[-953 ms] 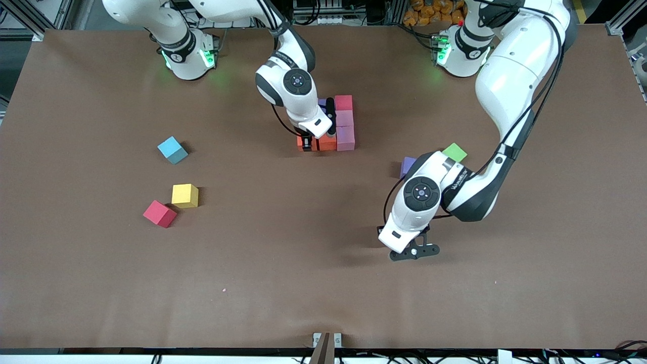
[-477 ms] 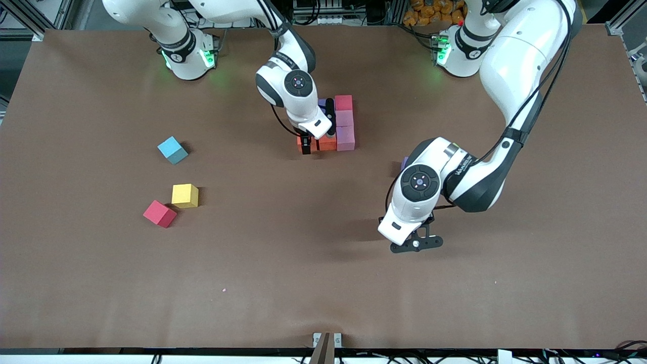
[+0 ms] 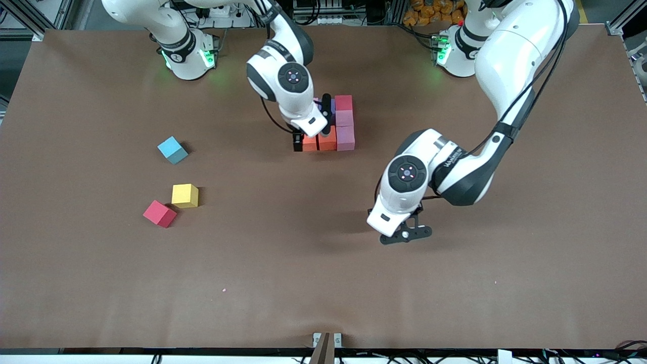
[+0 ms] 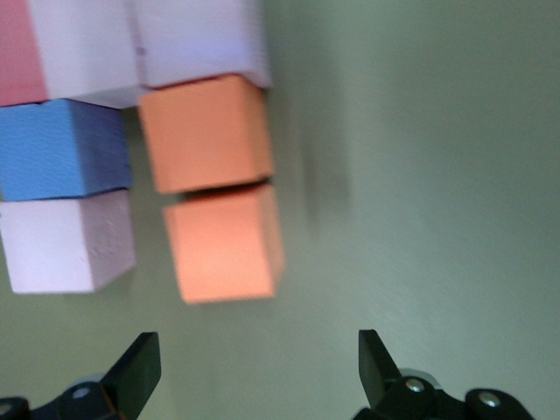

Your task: Form number 2 with 11 blocks

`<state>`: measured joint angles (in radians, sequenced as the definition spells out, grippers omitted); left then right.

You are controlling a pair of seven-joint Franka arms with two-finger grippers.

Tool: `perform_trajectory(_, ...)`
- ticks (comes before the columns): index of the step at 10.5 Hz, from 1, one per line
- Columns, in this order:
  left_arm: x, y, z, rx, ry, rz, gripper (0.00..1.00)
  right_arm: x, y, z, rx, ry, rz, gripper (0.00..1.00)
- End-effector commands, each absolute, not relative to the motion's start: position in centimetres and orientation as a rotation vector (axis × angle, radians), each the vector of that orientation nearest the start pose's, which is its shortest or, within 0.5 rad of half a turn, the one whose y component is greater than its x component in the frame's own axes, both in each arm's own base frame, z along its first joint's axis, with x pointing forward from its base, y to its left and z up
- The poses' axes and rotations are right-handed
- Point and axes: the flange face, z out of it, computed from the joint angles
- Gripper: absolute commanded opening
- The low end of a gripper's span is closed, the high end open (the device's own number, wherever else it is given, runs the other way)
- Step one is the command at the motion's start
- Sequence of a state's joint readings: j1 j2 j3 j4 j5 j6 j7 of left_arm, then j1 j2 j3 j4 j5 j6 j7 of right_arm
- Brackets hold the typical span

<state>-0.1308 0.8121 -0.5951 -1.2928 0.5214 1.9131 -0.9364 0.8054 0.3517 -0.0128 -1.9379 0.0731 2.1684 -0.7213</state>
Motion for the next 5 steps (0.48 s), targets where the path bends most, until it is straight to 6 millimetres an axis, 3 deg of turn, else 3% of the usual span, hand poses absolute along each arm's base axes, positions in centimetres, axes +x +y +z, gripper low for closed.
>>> perform_trajectory(1,60.8,-40.1,30.7,-3.070,-0.205,0.040,0.29,49.6,36.1,31.2,-2.494,-1.872,0.171,1.00)
perform_trajectory(3,58.3,-44.5,29.8,-3.112,-0.108,0.017,0.29,54.9,27.5,31.4,-2.669,-1.680,0.166,1.00)
perform_trajectory(5,55.9,-48.7,27.6,-3.172,-0.077,0.000,0.29,58.0,19.8,31.1,-2.811,-1.514,0.177,1.00)
